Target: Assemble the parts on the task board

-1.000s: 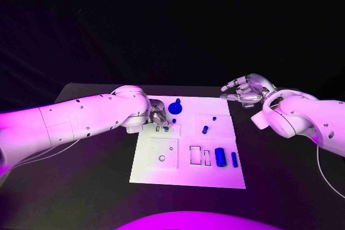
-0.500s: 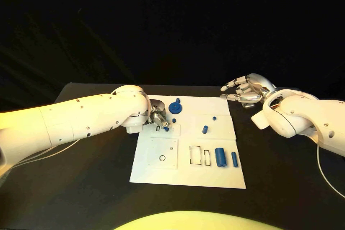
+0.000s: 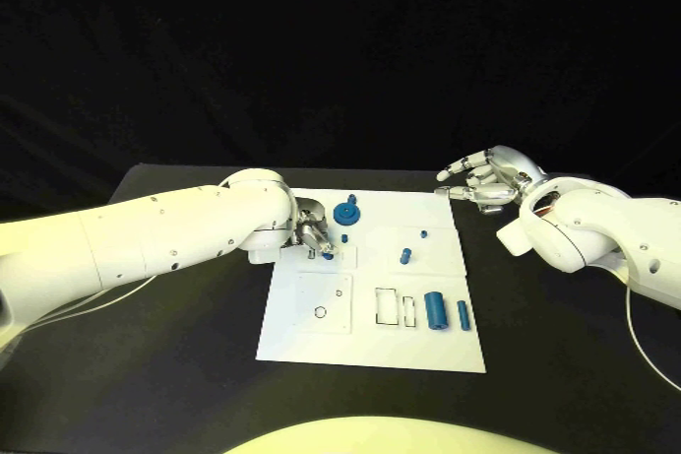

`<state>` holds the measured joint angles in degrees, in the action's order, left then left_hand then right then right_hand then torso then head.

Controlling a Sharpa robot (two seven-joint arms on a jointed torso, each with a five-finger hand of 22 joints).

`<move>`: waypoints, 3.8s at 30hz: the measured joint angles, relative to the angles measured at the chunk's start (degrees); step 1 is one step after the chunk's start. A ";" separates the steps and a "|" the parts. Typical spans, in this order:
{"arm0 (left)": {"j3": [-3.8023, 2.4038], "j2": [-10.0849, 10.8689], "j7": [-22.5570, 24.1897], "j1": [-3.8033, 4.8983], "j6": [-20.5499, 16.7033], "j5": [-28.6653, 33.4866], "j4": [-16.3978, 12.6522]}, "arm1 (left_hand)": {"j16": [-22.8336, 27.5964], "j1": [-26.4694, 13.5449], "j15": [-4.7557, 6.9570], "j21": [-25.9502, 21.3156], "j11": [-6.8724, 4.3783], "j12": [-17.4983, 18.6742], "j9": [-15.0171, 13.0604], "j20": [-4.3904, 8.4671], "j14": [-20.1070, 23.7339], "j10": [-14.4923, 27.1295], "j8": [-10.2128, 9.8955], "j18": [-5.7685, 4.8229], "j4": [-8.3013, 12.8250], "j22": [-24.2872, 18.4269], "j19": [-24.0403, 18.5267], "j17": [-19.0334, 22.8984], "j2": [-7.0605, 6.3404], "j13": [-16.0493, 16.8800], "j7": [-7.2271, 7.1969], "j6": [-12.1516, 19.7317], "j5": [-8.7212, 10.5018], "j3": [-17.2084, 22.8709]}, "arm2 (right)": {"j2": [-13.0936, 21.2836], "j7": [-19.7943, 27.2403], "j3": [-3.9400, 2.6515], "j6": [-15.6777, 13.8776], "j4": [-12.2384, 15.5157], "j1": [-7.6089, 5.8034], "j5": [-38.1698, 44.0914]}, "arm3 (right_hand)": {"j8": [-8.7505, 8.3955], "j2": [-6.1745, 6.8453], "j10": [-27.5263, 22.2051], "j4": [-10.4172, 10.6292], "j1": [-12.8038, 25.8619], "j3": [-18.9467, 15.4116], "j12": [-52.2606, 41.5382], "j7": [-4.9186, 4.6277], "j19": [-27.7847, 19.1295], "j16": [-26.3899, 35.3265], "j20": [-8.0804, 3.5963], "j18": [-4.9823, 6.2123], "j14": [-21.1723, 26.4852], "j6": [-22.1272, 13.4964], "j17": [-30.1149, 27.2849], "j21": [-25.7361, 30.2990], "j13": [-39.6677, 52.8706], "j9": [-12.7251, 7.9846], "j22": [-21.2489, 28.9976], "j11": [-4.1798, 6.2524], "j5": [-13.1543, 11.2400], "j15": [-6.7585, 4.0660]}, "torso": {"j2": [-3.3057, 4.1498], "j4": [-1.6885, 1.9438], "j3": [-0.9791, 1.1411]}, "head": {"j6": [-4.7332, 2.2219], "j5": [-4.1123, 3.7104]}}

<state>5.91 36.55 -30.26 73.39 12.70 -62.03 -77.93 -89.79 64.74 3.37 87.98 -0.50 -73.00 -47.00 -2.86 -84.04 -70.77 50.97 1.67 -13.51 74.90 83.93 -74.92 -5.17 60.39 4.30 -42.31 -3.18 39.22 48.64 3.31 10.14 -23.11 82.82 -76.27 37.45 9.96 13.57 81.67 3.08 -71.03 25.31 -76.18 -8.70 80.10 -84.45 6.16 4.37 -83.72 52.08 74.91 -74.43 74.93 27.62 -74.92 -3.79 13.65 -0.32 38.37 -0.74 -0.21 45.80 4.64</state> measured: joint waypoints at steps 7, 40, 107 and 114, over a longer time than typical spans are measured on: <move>-0.02 0.02 0.00 0.01 0.22 -0.01 0.06 | 0.00 0.00 0.00 0.00 0.00 0.00 0.00 0.00 0.00 0.00 -0.11 0.00 -0.16 0.00 0.00 0.00 0.00 0.04 0.00 0.00 0.00 0.15 | 0.02 -0.01 0.00 0.03 0.00 0.00 0.01 | 0.00 0.00 0.00 0.00 0.00 0.00 0.00 0.00 0.00 0.00 0.00 0.00 0.00 0.00 0.00 0.00 0.00 0.00 0.01 0.00 0.00 0.00 | 0.02 -0.02 0.00 | 0.00 0.01; 0.17 -1.60 -0.32 0.04 1.76 0.31 2.34 | 0.00 -6.12 0.83 0.00 -0.83 -0.39 -0.99 0.84 -0.01 -2.05 0.46 0.01 2.85 0.02 -0.01 0.01 -0.76 1.06 -1.59 -2.85 -0.32 4.28 | 0.17 -0.04 0.00 0.04 0.21 0.00 0.05 | 0.00 0.00 0.00 0.16 0.00 -0.16 0.21 0.00 0.00 0.22 0.00 0.00 0.00 0.00 0.03 0.00 -0.01 0.00 -0.03 0.00 0.00 0.00 | 0.04 -0.03 -0.01 | 0.30 -0.28; -5.02 1.49 0.07 2.03 -0.16 7.39 4.26 | 0.00 -6.65 -0.32 -1.06 1.43 2.66 2.03 0.08 0.10 2.91 -9.72 0.00 -3.01 0.01 0.11 0.01 -1.56 -4.55 0.81 0.01 -0.14 -19.62 | 0.32 0.04 0.00 0.17 -0.36 0.00 0.08 | 0.00 0.00 -0.20 0.31 0.00 -0.31 0.88 0.00 -0.20 0.78 -0.21 0.00 0.00 0.00 0.00 0.55 -0.03 0.00 0.02 -0.21 0.00 0.00 | -0.05 0.05 0.05 | -0.98 -0.35; -5.18 -0.85 0.14 2.92 1.14 6.15 10.31 | 0.00 -5.69 -0.52 -1.06 1.42 2.66 3.12 -0.32 -0.11 2.91 -10.76 0.00 -3.00 0.01 0.12 0.01 -1.10 -4.70 1.02 -0.20 -0.14 -19.93 | 0.38 0.04 0.00 0.17 -0.35 0.00 0.12 | 0.00 0.00 -0.40 0.48 0.00 -0.49 0.88 0.00 -0.20 0.78 -0.20 0.00 0.00 0.00 -0.01 0.55 0.02 0.00 0.02 -0.01 0.00 0.00 | 0.07 -0.03 0.05 | -1.25 -0.09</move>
<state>0.73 35.70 -30.12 76.30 13.84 -55.88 -67.62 -89.79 59.05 2.84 86.93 0.93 -70.33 -43.88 -3.18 -84.14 -67.86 40.21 1.67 -16.51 74.92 84.05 -74.90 -6.27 55.69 5.32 -42.51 -3.32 19.28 49.02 3.35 10.14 -22.94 82.47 -76.27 37.57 9.96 13.57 81.27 3.57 -71.03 24.82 -75.30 -8.70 79.90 -83.67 5.96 4.38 -83.72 52.08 74.90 -73.89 74.95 27.62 -74.90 -3.80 13.65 -0.31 38.44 -0.77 -0.16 44.55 4.55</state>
